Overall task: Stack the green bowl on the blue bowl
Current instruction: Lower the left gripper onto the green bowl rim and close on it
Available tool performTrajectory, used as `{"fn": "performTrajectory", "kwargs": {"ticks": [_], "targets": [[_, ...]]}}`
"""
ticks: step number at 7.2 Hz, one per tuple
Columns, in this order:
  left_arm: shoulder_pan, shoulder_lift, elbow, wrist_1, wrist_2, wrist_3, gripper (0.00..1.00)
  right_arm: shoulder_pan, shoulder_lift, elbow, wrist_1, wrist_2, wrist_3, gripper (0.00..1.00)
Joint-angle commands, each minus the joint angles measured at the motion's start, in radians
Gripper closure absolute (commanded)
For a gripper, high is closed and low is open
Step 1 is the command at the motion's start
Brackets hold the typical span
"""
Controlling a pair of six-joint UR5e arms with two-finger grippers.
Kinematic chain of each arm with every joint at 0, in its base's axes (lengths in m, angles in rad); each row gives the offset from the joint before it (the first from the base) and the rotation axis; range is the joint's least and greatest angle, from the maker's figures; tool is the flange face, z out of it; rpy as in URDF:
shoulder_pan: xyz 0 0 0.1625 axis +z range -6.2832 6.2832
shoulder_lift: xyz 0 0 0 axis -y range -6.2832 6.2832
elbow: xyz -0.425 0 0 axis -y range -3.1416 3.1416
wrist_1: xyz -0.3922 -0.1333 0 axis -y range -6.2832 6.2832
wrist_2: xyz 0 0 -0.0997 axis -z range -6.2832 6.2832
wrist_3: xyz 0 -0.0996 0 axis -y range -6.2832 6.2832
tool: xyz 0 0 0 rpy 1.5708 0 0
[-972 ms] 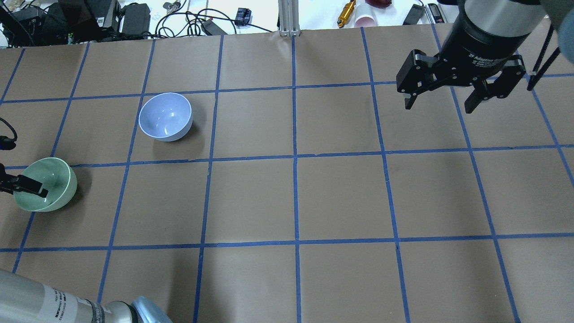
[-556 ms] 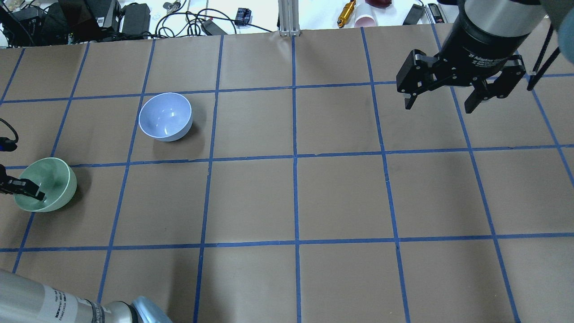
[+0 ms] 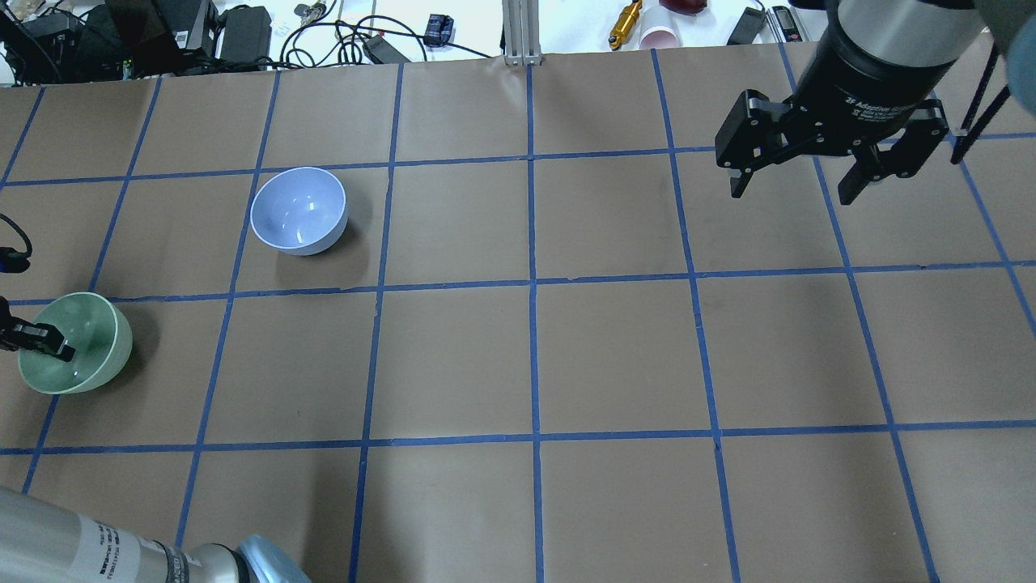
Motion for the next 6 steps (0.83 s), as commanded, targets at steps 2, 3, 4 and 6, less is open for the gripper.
{"fn": "performTrajectory", "kwargs": {"ticks": [2, 3, 4, 6], "targets": [[-0.002, 0.014, 0.004, -0.028, -0.002, -0.011, 1.00, 0.000, 0.000, 0.001, -0.001, 0.000, 0.000, 0.00], [-0.002, 0.019, 0.007, -0.028, -0.011, -0.041, 1.00, 0.000, 0.000, 0.001, -0.001, 0.000, 0.000, 0.00], [-0.002, 0.019, 0.015, -0.042, -0.012, -0.052, 1.00, 0.000, 0.000, 0.001, 0.001, 0.000, 0.000, 0.00], [-0.002, 0.019, 0.016, -0.042, -0.012, -0.056, 1.00, 0.000, 0.000, 0.001, -0.001, 0.000, 0.000, 0.00]]}}
